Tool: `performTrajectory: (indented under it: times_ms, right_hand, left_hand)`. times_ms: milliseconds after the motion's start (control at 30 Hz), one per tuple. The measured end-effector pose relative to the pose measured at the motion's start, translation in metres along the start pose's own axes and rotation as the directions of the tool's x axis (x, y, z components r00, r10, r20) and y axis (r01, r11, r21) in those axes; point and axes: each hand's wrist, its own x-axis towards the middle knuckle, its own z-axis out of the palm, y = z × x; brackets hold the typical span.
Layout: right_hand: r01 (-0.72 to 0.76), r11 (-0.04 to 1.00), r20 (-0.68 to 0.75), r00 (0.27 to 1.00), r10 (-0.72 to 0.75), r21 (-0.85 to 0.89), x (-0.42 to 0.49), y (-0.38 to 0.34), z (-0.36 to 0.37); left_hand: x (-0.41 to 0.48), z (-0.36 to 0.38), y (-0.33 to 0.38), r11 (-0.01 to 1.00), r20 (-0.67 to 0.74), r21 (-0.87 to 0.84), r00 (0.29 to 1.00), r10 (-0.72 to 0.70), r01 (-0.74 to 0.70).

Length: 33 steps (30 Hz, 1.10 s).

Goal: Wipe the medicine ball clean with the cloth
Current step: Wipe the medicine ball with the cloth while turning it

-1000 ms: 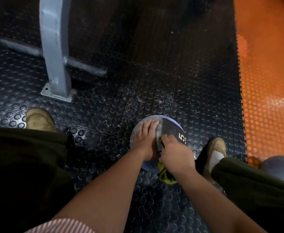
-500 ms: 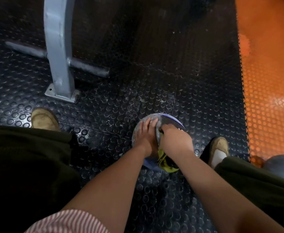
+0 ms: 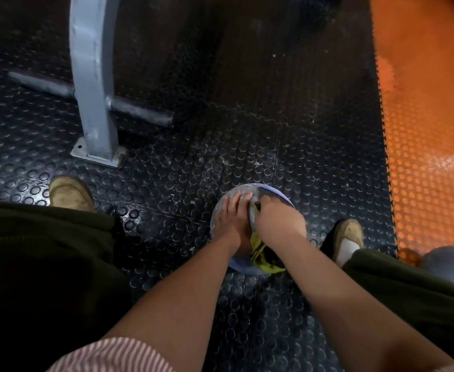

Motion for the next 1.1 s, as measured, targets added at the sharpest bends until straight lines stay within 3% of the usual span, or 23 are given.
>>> performTrajectory:
  times_ms: [133, 233, 300, 433, 533, 667, 767, 967, 1100]
  right_hand:
    - [0.046, 0.998, -0.024, 0.999, -0.047, -0.032, -0.025, 0.002, 0.022]
    - [0.083, 0.995, 0.045, 0.996, -0.080, -0.048, -0.037, 0.005, 0.025]
    - [0.029, 1.000, 0.094, 0.995, -0.029, 0.001, -0.033, 0.007, 0.016]
    - [-0.058, 0.998, 0.012, 0.998, 0.057, 0.035, -0.008, 0.007, -0.002]
    - [0.053, 0.997, 0.005, 0.999, -0.053, -0.064, -0.006, -0.003, 0.002]
    - [0.235, 0.962, 0.010, 0.972, -0.236, -0.137, -0.025, -0.002, 0.022]
    - [0.297, 0.946, -0.018, 0.953, -0.302, -0.133, -0.031, 0.013, 0.030]
    - [0.061, 0.998, -0.058, 0.996, -0.061, -0.006, -0.018, 0.052, 0.026]
    - [0.087, 0.995, -0.071, 0.993, -0.091, -0.057, -0.016, 0.044, 0.024]
  left_hand:
    - [-0.002, 0.005, 0.003, 0.996, -0.048, -0.092, 0.999, -0.004, -0.001]
    - [-0.004, 0.006, 0.002, 0.990, -0.063, -0.137, 0.998, 0.001, -0.009]
    - [-0.003, 0.005, 0.002, 0.993, -0.043, -0.122, 0.999, -0.004, -0.001]
    - [-0.002, 0.001, -0.001, 0.999, -0.011, -0.031, 0.999, -0.035, 0.034]
    - [-0.001, -0.003, -0.003, 0.998, 0.009, -0.050, 0.999, -0.042, 0.042]
    - [-0.001, 0.000, -0.006, 0.979, -0.057, -0.202, 0.998, -0.040, 0.028]
    - [-0.006, 0.003, -0.011, 0.985, -0.085, -0.170, 0.996, 0.012, -0.026]
    - [-0.010, 0.002, -0.009, 0.993, -0.052, -0.116, 0.998, 0.023, -0.029]
    - [-0.006, 0.000, -0.007, 0.997, -0.061, -0.077, 0.998, 0.023, -0.028]
